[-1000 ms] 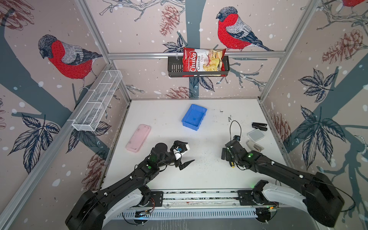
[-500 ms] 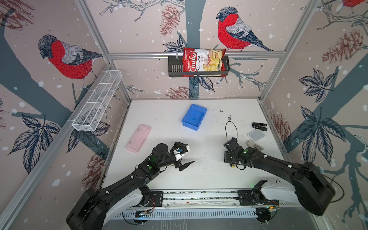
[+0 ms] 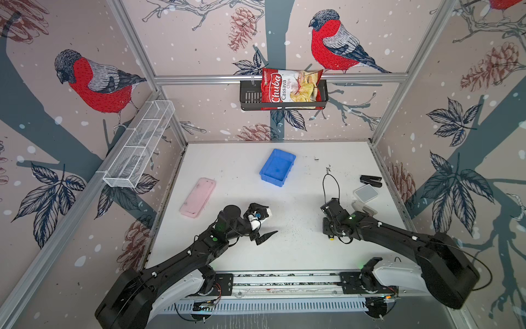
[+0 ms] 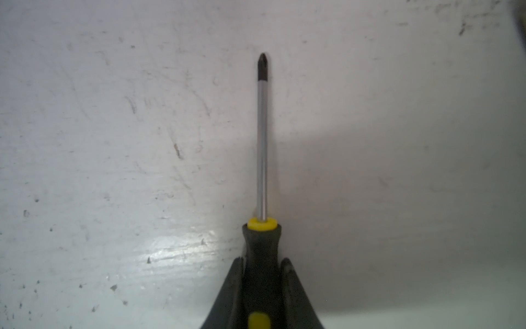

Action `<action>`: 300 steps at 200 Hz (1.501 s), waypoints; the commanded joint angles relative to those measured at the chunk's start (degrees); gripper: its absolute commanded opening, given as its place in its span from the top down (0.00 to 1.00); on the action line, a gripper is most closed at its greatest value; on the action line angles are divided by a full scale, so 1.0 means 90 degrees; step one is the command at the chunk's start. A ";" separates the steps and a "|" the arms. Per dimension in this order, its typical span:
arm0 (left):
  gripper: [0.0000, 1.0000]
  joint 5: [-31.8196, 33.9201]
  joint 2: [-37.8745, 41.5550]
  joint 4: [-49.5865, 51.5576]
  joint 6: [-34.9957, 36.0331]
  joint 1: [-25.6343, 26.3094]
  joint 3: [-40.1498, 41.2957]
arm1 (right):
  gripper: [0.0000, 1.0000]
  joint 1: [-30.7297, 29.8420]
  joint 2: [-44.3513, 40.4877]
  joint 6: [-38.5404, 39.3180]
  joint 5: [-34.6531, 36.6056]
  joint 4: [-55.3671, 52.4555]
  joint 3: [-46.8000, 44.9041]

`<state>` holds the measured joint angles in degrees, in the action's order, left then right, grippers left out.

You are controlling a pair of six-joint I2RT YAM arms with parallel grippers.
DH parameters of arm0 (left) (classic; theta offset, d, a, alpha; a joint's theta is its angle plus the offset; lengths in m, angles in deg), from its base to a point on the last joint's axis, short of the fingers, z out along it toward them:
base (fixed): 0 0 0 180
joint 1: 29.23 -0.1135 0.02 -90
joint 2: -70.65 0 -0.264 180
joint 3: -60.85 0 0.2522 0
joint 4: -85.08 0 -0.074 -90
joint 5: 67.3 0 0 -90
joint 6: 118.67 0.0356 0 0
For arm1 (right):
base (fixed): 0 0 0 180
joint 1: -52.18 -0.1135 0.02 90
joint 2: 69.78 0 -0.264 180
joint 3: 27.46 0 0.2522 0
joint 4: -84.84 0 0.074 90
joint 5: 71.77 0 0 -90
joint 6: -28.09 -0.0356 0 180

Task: Put the screwdriver in the bin
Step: Pick up the screwdriver from the middle-right of the table.

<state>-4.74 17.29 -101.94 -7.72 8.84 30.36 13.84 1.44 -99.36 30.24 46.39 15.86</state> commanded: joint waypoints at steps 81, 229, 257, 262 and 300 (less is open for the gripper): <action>0.01 0.1001 0.0170 -0.0454 -0.1336 0.0009 -0.0002 | 0.88 -0.0007 -0.0452 0.0563 0.0128 0.0321 0.0143; 0.01 0.0011 -0.1798 -0.3612 -0.5440 -0.0011 -0.1337 | 0.90 -0.0053 -0.2145 0.1849 -0.2110 0.3064 0.0257; 0.01 -0.0208 -0.2172 -0.3776 -0.5671 -0.0012 -0.1563 | 0.90 -0.0130 -0.2037 0.2041 -0.2621 0.3421 0.0380; 0.01 -0.0267 -0.2220 -0.3762 -0.5710 -0.0011 -0.1626 | 0.90 -0.0157 -0.2012 0.2092 -0.2658 0.3475 0.0410; 0.02 -0.0767 -0.2642 -0.4040 -0.6241 -0.0011 -0.1999 | 0.91 -0.0456 -0.1813 0.2588 -0.2897 0.3800 0.0638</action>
<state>-7.15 -4.94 -132.56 -59.25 8.79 14.03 11.02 -15.61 -79.95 7.29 75.57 20.41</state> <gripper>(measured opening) 0.983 0.196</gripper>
